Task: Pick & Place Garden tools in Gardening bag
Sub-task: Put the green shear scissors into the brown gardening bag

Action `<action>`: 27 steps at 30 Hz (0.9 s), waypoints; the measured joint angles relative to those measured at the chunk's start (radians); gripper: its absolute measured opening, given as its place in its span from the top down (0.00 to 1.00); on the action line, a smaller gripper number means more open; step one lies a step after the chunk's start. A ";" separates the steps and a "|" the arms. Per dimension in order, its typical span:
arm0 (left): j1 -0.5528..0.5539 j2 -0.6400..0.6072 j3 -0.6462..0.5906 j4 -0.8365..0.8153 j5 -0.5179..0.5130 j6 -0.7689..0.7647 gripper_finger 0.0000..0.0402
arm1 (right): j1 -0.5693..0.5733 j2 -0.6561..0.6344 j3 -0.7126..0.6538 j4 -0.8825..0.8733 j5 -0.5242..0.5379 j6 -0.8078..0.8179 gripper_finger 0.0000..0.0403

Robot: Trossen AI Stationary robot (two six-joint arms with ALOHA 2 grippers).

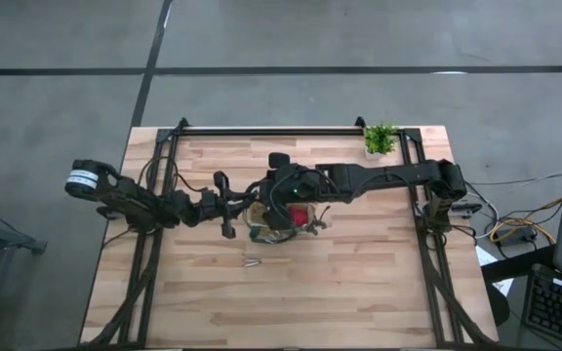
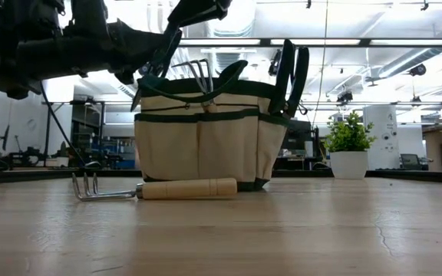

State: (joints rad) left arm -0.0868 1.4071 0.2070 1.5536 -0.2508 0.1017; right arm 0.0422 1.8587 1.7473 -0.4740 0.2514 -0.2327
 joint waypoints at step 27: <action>-0.002 -0.013 0.002 0.010 0.008 0.010 0.86 | 0.009 0.005 -0.003 -0.021 -0.064 0.012 0.93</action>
State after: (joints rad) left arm -0.0887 1.3941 0.2085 1.5639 -0.2428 0.1120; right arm 0.0515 1.8637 1.7447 -0.4946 0.1874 -0.2209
